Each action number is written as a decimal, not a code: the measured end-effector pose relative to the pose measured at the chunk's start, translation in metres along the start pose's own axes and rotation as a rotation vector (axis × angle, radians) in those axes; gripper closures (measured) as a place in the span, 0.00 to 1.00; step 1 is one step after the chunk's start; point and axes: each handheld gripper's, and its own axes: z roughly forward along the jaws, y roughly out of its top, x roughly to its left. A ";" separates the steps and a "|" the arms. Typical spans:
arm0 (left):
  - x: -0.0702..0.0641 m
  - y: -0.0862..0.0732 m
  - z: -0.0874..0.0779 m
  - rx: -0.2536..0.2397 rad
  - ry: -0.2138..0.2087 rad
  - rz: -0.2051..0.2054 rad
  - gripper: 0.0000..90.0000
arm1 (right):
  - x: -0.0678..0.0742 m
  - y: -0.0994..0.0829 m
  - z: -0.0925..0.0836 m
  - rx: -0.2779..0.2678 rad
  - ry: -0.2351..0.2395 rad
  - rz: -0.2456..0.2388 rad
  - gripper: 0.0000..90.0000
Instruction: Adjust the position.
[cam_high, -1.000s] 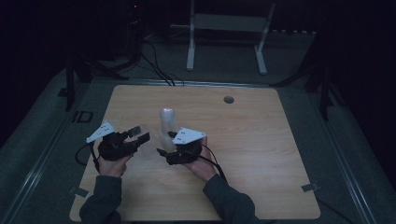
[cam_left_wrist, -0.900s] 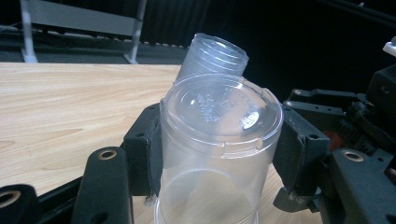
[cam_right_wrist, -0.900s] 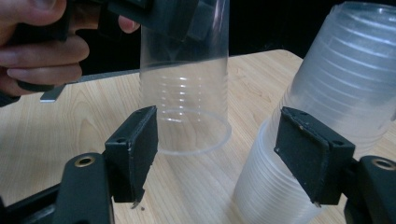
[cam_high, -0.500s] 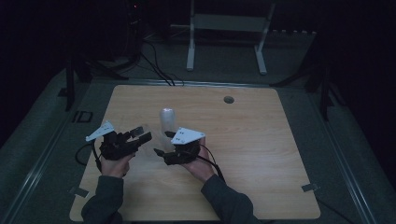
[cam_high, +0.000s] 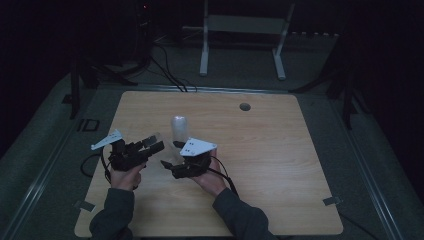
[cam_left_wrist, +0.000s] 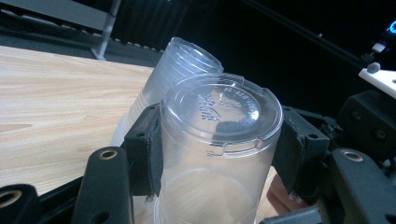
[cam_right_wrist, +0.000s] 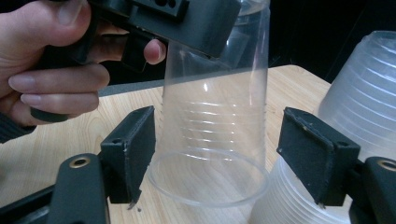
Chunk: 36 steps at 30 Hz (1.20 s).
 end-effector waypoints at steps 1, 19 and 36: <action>0.000 0.000 0.000 -0.002 -0.003 -0.003 0.47 | 0.000 0.000 0.000 -0.001 0.003 0.000 0.30; -0.001 -0.001 0.003 -0.022 -0.046 -0.036 0.47 | 0.002 -0.003 0.009 0.021 -0.004 0.013 0.29; -0.003 0.002 0.001 -0.021 -0.036 0.017 0.30 | 0.004 -0.002 0.009 0.034 -0.012 -0.004 0.34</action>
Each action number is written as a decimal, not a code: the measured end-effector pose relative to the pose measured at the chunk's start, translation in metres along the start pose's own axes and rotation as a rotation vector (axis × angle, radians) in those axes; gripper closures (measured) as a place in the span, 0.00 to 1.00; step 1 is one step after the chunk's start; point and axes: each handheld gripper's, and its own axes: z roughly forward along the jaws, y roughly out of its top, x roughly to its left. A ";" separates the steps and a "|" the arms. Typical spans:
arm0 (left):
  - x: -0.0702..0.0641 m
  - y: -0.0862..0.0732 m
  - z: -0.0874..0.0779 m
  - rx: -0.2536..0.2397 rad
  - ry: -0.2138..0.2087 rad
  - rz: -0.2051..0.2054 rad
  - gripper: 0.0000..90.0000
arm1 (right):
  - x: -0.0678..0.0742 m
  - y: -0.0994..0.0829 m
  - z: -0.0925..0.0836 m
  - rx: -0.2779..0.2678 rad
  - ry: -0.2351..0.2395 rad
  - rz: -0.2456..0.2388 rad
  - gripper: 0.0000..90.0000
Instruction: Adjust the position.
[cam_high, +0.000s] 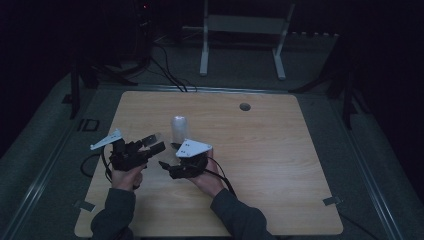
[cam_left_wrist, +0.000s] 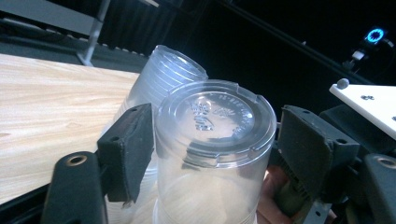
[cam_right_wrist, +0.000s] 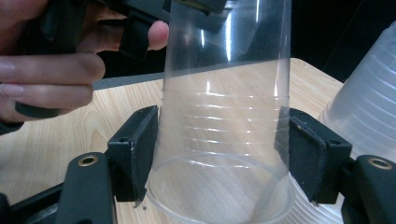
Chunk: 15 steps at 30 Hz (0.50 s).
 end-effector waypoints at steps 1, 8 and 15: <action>-0.001 0.000 -0.001 0.002 0.008 0.018 0.29 | 0.000 0.000 0.000 0.002 -0.001 -0.003 0.34; -0.002 0.003 -0.007 -0.002 0.024 0.062 0.29 | -0.002 -0.001 0.000 0.015 -0.014 -0.001 0.34; -0.002 0.005 -0.013 0.000 0.032 0.092 0.29 | -0.004 -0.001 -0.001 0.028 -0.019 0.002 0.34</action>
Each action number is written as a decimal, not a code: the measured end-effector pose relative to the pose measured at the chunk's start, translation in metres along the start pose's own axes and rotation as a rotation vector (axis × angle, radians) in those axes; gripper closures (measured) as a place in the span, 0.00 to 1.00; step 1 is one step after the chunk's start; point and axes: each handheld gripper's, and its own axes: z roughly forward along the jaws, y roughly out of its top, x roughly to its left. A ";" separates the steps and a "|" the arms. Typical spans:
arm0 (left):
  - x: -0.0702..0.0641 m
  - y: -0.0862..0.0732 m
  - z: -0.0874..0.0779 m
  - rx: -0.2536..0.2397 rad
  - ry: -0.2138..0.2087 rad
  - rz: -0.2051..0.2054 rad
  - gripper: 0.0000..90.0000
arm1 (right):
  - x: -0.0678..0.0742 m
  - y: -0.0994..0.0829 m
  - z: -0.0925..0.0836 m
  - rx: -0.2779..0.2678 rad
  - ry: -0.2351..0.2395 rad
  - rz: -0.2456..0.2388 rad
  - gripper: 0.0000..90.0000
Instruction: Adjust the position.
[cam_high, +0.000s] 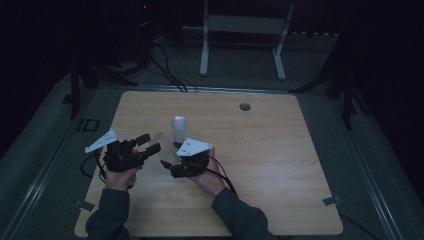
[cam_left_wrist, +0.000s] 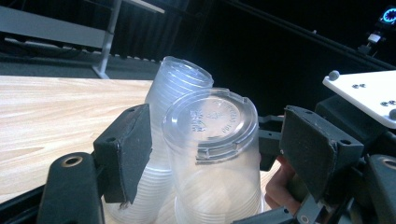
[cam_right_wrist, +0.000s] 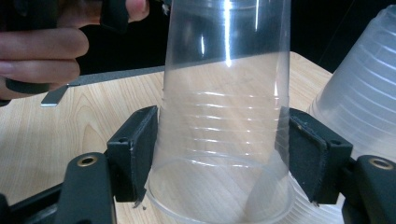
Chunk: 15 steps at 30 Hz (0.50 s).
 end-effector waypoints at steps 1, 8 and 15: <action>0.000 0.000 0.000 0.004 0.002 0.005 0.29 | 0.000 0.000 0.000 0.003 0.001 -0.001 0.34; -0.002 0.001 -0.004 0.031 0.020 0.045 0.29 | -0.002 -0.001 -0.001 0.030 -0.007 -0.010 0.34; -0.004 0.000 -0.006 0.068 0.015 0.090 0.29 | -0.005 -0.002 -0.002 0.073 -0.002 -0.017 0.34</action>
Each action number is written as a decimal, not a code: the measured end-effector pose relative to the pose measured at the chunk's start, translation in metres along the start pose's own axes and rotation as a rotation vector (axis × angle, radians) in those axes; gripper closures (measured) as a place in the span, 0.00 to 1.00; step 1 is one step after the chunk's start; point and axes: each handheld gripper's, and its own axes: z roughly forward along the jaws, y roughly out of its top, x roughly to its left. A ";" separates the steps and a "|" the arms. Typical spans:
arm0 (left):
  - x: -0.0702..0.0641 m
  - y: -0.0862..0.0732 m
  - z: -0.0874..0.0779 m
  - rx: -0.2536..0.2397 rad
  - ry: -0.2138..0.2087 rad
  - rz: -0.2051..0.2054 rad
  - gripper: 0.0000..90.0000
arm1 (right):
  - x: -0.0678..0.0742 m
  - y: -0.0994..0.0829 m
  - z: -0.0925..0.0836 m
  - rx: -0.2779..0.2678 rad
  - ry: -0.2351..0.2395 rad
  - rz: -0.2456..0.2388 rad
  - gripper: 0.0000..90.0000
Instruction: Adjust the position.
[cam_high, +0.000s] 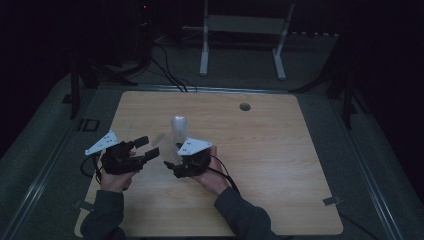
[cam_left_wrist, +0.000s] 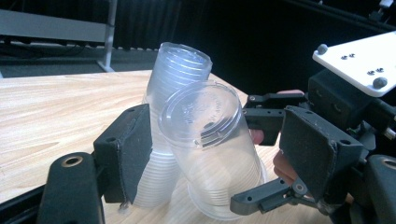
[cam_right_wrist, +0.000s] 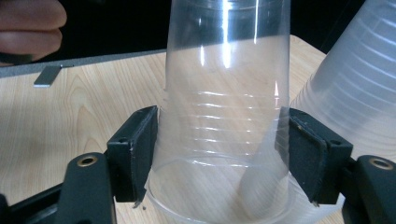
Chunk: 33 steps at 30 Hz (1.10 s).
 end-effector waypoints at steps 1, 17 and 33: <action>0.000 0.000 0.000 0.004 0.000 0.004 0.29 | 0.000 0.000 0.000 0.000 0.000 0.000 0.34; -0.006 0.003 -0.005 0.040 0.027 0.087 0.31 | -0.006 0.005 -0.007 0.070 0.012 -0.040 0.34; -0.016 0.013 -0.007 0.097 0.048 0.202 0.31 | -0.013 0.014 -0.013 0.172 0.040 -0.111 0.34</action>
